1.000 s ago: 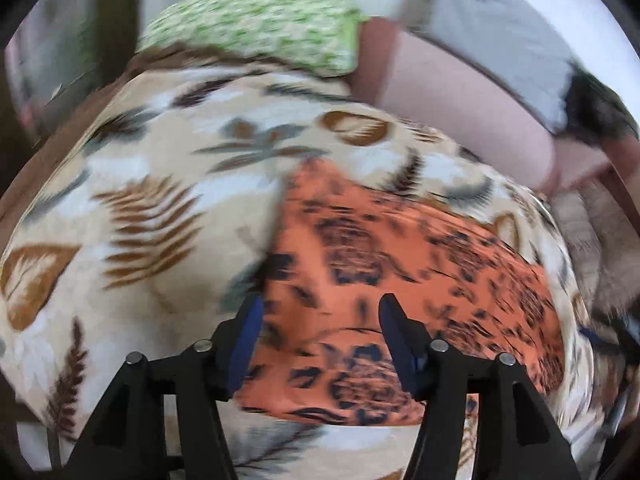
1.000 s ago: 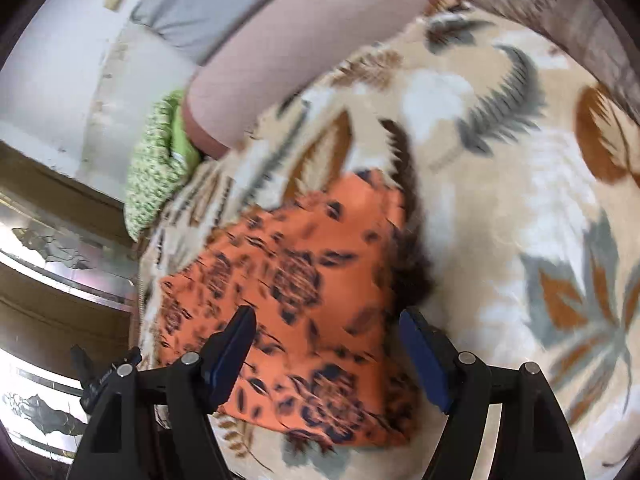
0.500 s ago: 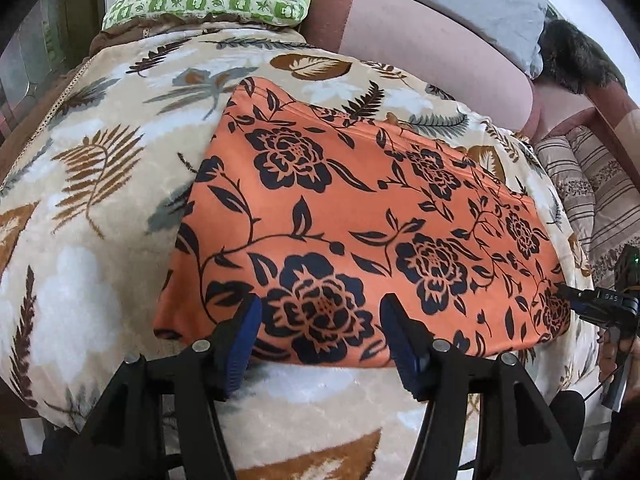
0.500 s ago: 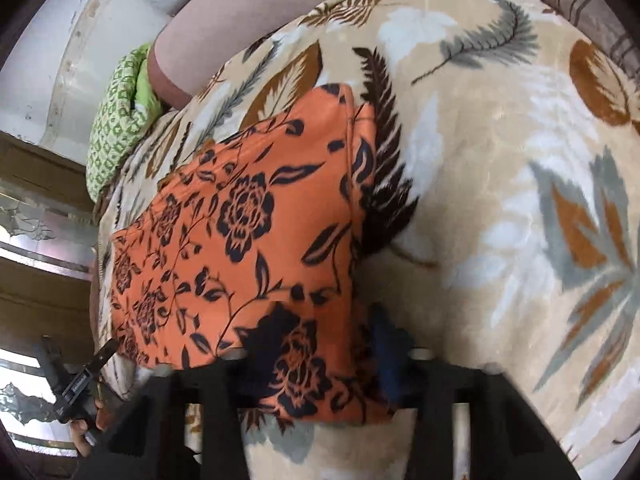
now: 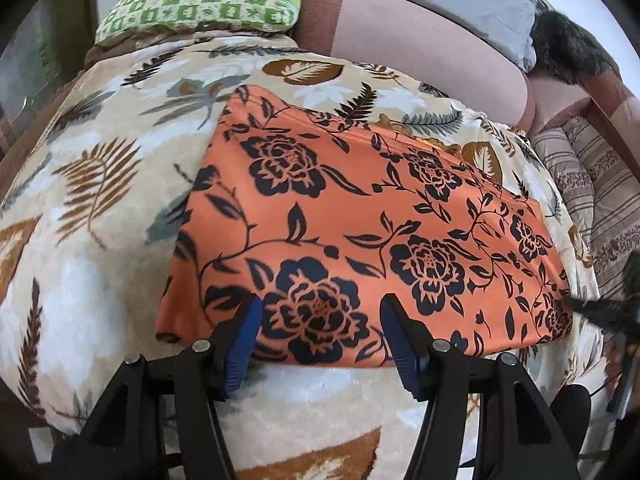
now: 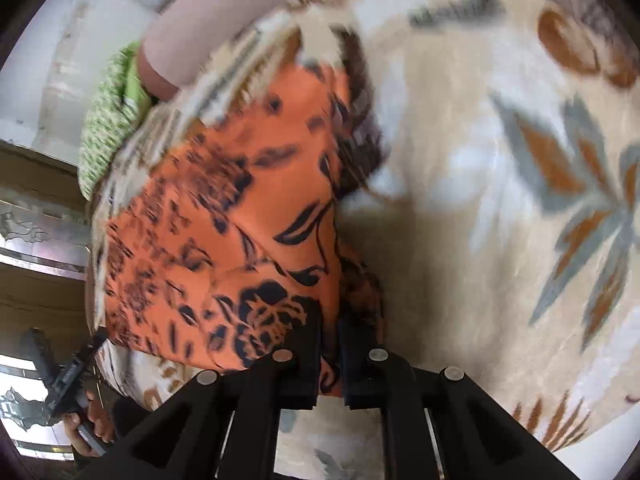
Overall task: Fold small clothes
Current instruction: 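Smooth the folded blouse with both tools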
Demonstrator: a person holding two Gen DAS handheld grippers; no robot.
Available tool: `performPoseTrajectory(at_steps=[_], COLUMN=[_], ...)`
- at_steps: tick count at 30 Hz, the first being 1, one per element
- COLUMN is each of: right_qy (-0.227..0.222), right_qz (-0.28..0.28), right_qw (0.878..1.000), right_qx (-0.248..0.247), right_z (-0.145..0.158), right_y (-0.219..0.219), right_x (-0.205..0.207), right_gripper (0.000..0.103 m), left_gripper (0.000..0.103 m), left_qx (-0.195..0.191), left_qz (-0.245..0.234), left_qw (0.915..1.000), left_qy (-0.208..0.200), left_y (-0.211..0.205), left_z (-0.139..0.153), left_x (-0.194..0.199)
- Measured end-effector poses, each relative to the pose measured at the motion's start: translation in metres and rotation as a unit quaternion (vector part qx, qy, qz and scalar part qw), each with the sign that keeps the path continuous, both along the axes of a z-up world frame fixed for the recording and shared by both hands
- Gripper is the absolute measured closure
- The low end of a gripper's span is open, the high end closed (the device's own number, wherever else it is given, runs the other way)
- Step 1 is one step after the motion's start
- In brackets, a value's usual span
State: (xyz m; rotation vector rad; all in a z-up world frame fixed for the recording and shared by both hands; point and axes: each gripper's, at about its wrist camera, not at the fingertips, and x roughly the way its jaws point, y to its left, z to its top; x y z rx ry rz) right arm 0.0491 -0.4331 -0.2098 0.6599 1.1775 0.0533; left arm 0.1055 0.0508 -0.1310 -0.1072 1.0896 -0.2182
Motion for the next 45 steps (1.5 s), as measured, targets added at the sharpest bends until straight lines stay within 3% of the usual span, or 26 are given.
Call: performPoseTrajectory(at_steps=[1,3,5,9,12,14,16,17,20,21,23,24,28,30,33,35,36,37,38,40,43,45], right_qy=[-0.009,-0.03,-0.054,-0.067,-0.029,0.001,0.01,0.003,-0.028,-0.012,0.02,0.012,-0.028,-0.049,-0.096,-0.116,-0.113,-0.095,-0.072,0.004,-0.036,-0.074], right_qz=[-0.008,-0.019,-0.019,-0.024,-0.008,0.007,0.011,0.013,0.004,-0.001,0.001,0.001,-0.045,-0.06,-0.043,-0.02,-0.006,0.002,0.003,-0.006,-0.022,-0.025], right_qw=[1.0,0.999,0.998,0.997,0.999,0.998,0.997,0.996,0.987,0.985,0.992,0.993,0.995,0.993,0.994,0.992,0.988,0.987,0.991,0.999,0.998,0.996], right_qx=[-0.014,-0.024,-0.025,-0.033,-0.043,-0.06,-0.071,-0.085,-0.158,-0.17,-0.128,-0.12,-0.089,-0.084,-0.015,0.055,0.106,0.128,0.116,0.051,0.043,0.041], right_z=[0.01,0.021,0.028,0.024,0.004,-0.01,-0.015,-0.01,0.013,0.005,-0.019,-0.022,0.0,0.015,0.041,0.043,0.034,0.021,0.006,-0.027,-0.003,0.022], right_y=[-0.005,-0.01,-0.013,-0.02,-0.012,-0.011,-0.007,-0.005,-0.002,-0.007,-0.015,-0.015,-0.028,-0.032,-0.025,-0.008,-0.001,0.006,0.011,0.016,0.015,0.018], right_x=[0.004,0.011,0.029,0.075,0.109,0.124,0.129,0.127,0.12,0.122,0.126,0.124,0.105,0.095,0.081,0.077,0.077,0.077,0.078,0.08,0.072,0.063], right_gripper=[0.051,0.024,0.024,0.024,0.031,0.055,0.09,0.097,0.097,0.097,0.097,0.096,0.085,0.085,0.085,0.077,0.047,0.006,0.0,0.004,0.004,0.004], left_gripper=[0.041,0.041,0.041,0.039,0.039,0.038,0.037,0.037,0.037,0.037,0.035,0.035,0.035,0.035,0.035,0.033,0.034,0.034,0.034,0.034,0.034,0.033], left_qx=[0.001,0.02,0.045,0.093,0.085,0.082,0.084,0.083,0.082,0.083,0.089,0.092,0.066,0.037,0.004,0.018,0.035,0.044,0.057,0.069,0.02,0.013], left_qz=[0.0,-0.004,-0.005,-0.029,-0.026,-0.027,-0.031,-0.032,-0.036,-0.036,-0.037,-0.037,-0.027,-0.017,-0.007,-0.001,0.003,-0.002,-0.012,-0.018,-0.014,-0.003], left_qw=[1.0,0.9996,0.998,0.9952,0.996,0.9962,0.996,0.996,0.996,0.9959,0.9953,0.995,0.9974,0.9991,0.9995,0.9998,0.9991,0.9987,0.9983,0.9975,0.999,0.9977], left_qy=[0.0,0.019,0.043,0.009,0.011,0.012,0.01,0.008,0.005,0.004,0.005,0.007,0.008,-0.01,-0.031,-0.002,0.023,0.025,0.003,0.0,-0.036,-0.066], left_y=[-0.001,-0.005,-0.007,-0.02,-0.018,-0.016,-0.015,-0.015,-0.016,-0.016,-0.018,-0.019,-0.015,-0.008,0.002,0.006,0.008,0.008,0.004,-0.002,0.005,0.014], left_z=[-0.002,-0.02,-0.042,-0.045,-0.045,-0.046,-0.047,-0.047,-0.046,-0.046,-0.046,-0.045,-0.03,-0.016,-0.003,-0.02,-0.036,-0.046,-0.045,-0.035,-0.009,0.002], left_x=[0.003,0.014,0.021,0.013,0.013,0.014,0.014,0.013,0.012,0.012,0.013,0.013,0.013,0.01,0.009,0.015,0.018,0.018,0.014,0.007,-0.004,-0.007])
